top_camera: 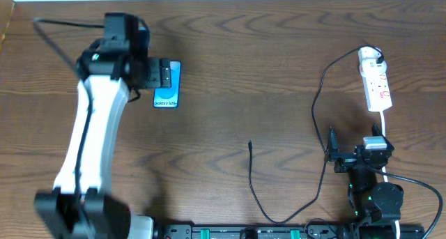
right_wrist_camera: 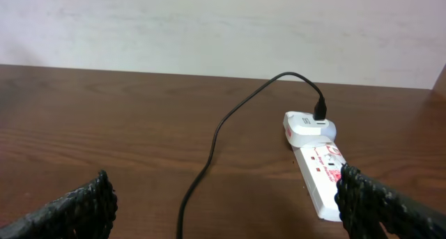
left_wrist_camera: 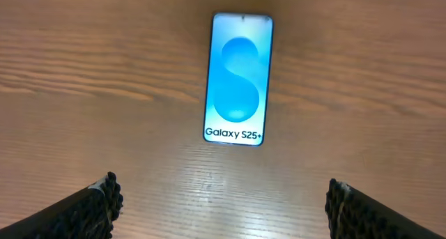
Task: Plug charger to phone and switch on socket
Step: 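Move the left gripper forward over the Galaxy S25+ phone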
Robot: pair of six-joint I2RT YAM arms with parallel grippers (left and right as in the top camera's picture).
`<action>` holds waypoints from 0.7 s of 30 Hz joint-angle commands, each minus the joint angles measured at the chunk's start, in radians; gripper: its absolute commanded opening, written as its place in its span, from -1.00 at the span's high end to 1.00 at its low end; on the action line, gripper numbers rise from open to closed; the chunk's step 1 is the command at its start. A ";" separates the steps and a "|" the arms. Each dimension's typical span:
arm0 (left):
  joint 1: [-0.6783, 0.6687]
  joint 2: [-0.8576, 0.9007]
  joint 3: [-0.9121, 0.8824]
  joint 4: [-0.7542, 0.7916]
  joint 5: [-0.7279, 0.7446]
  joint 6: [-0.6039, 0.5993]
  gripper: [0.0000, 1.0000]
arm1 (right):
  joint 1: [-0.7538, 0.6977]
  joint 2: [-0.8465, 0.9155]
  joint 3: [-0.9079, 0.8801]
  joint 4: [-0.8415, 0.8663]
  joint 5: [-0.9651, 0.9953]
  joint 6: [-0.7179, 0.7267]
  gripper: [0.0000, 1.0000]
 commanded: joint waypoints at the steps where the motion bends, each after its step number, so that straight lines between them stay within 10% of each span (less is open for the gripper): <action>1: 0.005 0.066 0.022 -0.002 -0.002 -0.011 -0.90 | 0.005 -0.003 -0.002 -0.005 0.005 -0.012 -0.99; 7: 0.005 0.161 0.021 0.037 0.003 -0.027 -0.90 | 0.005 -0.003 -0.002 -0.005 0.005 -0.012 -0.99; 8: 0.005 0.172 0.021 0.035 0.016 -0.026 -0.68 | 0.005 -0.003 -0.002 -0.005 0.004 -0.012 -0.99; 10: 0.005 0.175 0.021 0.035 0.025 -0.026 0.45 | 0.005 -0.003 -0.002 -0.005 0.005 -0.012 -0.99; 12: 0.005 0.176 0.021 0.040 0.025 -0.027 0.58 | 0.005 -0.003 -0.002 -0.005 0.004 -0.012 -0.99; 13: 0.005 0.176 0.021 0.043 0.025 -0.027 0.19 | 0.005 -0.003 -0.002 -0.005 0.004 -0.012 -0.99; 14: 0.005 0.176 0.021 0.047 0.025 -0.027 -0.82 | 0.005 -0.003 -0.002 -0.005 0.005 -0.012 -0.99; 21: 0.004 0.176 0.021 0.047 0.056 -0.027 -0.96 | 0.005 -0.003 -0.002 -0.005 0.005 -0.012 -0.98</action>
